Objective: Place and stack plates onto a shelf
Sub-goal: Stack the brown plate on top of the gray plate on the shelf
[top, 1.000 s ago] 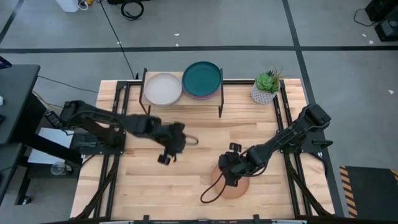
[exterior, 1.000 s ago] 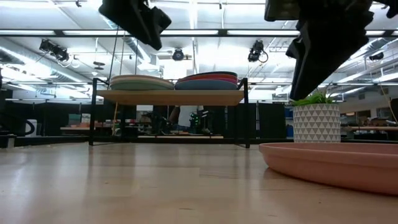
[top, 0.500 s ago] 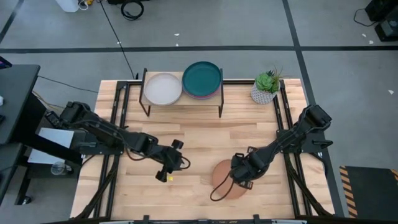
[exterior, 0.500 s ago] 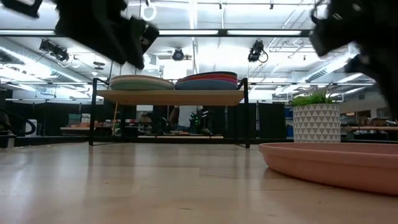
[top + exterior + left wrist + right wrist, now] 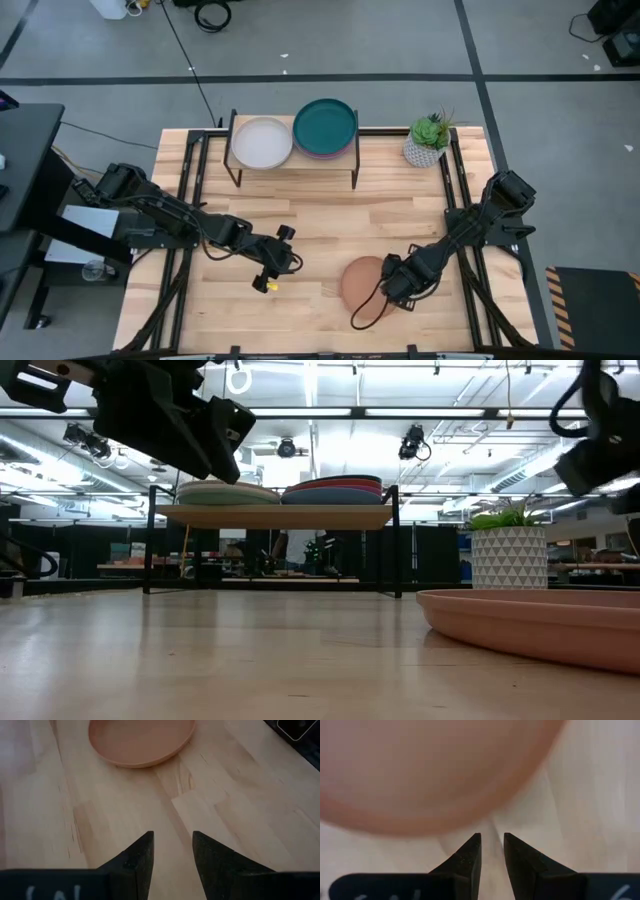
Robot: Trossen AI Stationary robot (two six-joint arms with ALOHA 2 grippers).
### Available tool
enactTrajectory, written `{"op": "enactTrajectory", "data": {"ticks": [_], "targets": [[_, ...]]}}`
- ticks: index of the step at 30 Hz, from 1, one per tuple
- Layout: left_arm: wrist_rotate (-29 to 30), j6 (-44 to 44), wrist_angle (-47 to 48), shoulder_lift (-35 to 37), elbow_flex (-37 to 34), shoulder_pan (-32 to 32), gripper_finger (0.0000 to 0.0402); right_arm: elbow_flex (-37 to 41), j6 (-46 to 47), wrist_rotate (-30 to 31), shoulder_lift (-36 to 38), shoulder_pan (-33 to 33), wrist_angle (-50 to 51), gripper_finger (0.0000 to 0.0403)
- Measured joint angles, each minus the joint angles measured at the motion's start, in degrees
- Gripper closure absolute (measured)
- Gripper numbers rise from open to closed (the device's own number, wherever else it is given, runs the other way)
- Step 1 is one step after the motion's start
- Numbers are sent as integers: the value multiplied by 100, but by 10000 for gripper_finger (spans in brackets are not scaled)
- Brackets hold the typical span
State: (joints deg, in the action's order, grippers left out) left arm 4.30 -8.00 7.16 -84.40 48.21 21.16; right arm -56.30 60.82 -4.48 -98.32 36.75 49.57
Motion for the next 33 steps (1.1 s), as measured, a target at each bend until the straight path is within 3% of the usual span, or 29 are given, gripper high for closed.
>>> {"op": "enactTrajectory", "data": {"ticks": [9,13,17,26,33], "targets": [[-3,-168,0,0,0,13,260,51,-1280,987,0,-330,-2240,314],[-512,-164,50,-15,0,169,260,-190,-1435,890,0,-436,-1755,314],[-569,-165,-41,-280,31,499,260,-303,-1164,1164,0,-341,-1092,314],[-540,-617,90,-1747,1133,777,260,-309,-894,1211,2,-309,-1045,314],[-582,-938,389,-2397,1797,687,260,-313,-438,1092,2,-91,-698,314]]}}
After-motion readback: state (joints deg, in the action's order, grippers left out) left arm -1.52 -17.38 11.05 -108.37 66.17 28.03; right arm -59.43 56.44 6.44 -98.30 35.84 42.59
